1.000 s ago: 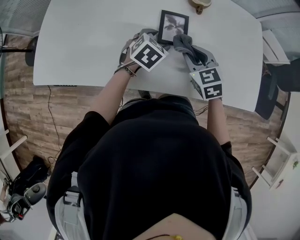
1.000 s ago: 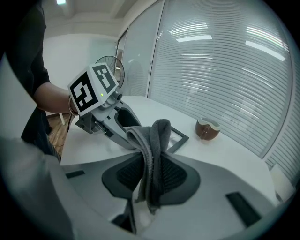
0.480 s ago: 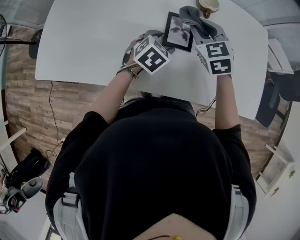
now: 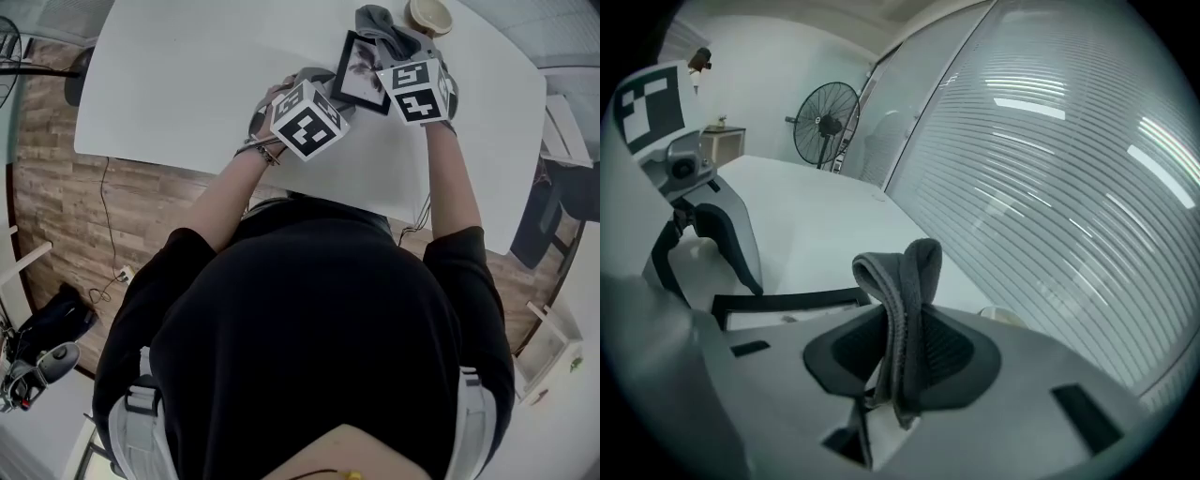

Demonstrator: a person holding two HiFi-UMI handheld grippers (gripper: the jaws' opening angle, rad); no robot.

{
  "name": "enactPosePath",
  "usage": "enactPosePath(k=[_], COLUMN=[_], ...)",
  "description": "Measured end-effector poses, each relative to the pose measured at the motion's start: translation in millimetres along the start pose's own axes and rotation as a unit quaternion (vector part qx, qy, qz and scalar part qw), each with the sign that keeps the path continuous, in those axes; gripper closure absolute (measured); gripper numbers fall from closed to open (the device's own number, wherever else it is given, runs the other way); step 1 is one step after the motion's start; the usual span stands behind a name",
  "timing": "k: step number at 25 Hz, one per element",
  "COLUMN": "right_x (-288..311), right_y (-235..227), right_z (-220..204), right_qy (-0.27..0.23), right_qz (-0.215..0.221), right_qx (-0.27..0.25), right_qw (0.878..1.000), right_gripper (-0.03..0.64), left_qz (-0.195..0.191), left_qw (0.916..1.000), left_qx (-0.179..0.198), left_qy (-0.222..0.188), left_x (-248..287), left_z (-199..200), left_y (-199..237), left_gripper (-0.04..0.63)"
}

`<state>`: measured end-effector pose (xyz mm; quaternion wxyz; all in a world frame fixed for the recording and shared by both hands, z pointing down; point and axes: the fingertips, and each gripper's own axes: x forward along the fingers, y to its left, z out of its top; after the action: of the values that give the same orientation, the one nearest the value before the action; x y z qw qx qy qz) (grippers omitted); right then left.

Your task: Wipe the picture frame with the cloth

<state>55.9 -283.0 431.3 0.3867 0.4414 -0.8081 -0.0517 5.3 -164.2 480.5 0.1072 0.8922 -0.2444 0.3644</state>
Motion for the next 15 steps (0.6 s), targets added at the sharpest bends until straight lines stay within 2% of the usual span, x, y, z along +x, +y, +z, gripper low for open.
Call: enactPosePath(k=[6, 10, 15], right_x=[14.1, 16.7, 15.0], right_y=[12.5, 18.6, 19.2], right_z=[-13.0, -18.7, -18.9], right_qy=[0.015, 0.021, 0.016], right_qz=[0.004, -0.014, -0.018], right_qx=[-0.023, -0.056, -0.036], right_qw=[1.000, 0.998, 0.999], right_gripper=[0.517, 0.518, 0.519], left_qz=[-0.001, -0.001, 0.000], left_qw=[1.0000, 1.0000, 1.0000], left_qx=[0.000, 0.000, 0.003], left_qy=[0.000, 0.001, -0.001], left_x=[-0.9, 0.7, 0.1], left_z=[-1.9, -0.9, -0.1], left_y=[-0.4, -1.2, -1.4], left_gripper=[0.310, 0.310, 0.310])
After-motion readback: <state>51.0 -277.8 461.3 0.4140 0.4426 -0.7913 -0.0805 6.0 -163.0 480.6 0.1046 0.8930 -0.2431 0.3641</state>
